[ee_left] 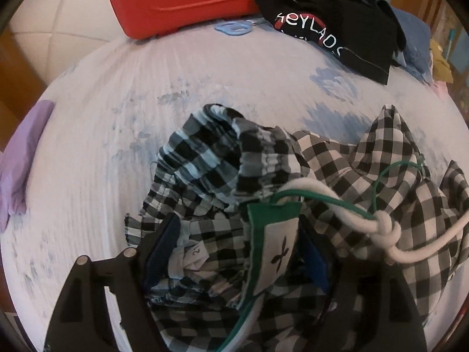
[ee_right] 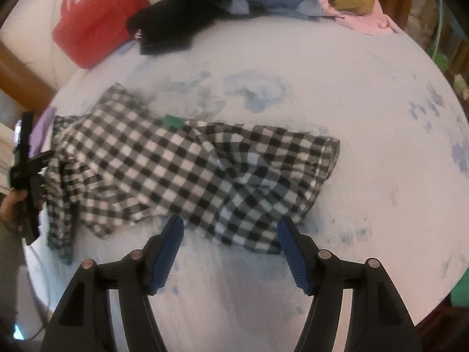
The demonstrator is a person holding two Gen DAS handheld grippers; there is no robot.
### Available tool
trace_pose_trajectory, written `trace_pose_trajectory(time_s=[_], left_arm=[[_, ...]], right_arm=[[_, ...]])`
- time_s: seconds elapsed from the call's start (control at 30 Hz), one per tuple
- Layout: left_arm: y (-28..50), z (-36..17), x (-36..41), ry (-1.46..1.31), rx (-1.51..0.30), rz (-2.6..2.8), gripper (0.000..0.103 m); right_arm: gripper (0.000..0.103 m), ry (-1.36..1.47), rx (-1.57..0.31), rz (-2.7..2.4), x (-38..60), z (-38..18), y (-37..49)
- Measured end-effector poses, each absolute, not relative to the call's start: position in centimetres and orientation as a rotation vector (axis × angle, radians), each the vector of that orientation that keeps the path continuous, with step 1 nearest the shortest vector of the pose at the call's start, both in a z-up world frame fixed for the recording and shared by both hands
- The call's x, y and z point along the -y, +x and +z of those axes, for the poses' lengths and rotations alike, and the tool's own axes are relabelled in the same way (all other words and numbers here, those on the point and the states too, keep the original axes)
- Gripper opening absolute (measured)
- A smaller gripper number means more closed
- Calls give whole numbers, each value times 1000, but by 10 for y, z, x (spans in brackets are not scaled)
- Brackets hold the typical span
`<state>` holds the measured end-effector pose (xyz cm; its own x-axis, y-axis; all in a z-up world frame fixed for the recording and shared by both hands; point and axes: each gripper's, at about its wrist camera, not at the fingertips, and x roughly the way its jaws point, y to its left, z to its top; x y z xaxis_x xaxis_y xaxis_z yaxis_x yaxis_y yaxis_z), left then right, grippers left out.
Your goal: Fold clothes
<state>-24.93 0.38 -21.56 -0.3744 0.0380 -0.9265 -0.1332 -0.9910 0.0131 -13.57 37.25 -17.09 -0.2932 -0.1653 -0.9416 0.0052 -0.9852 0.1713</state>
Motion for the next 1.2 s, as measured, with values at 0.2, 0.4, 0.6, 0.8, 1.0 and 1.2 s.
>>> trace_pose_trajectory(time_s=[0.2,0.4,0.6,0.8,1.0,1.2], left_arm=[[-246,-203,-5,-1689,-69,2515,33],[-231,-140,20,-1530,38,2688,27],[-209,-61,70,-1351,132,2872,26],[-183,3,120,-1178,177,3087,26],[-186,-7,165,-1270,294,3136,29],[-203,-78,175,-1582,285,3004,49]], right_arm=[[69,1919,401,-2488,-413,-190,-155],[27,1867,319,-2430,-392,-196,-171],[13,1634,180,-2588,-403,-126,-185],[13,1344,127,-2816,-447,-30,-226],[14,1262,114,-2927,-469,-4,-276],[64,1437,108,-2855,-463,-42,-293]])
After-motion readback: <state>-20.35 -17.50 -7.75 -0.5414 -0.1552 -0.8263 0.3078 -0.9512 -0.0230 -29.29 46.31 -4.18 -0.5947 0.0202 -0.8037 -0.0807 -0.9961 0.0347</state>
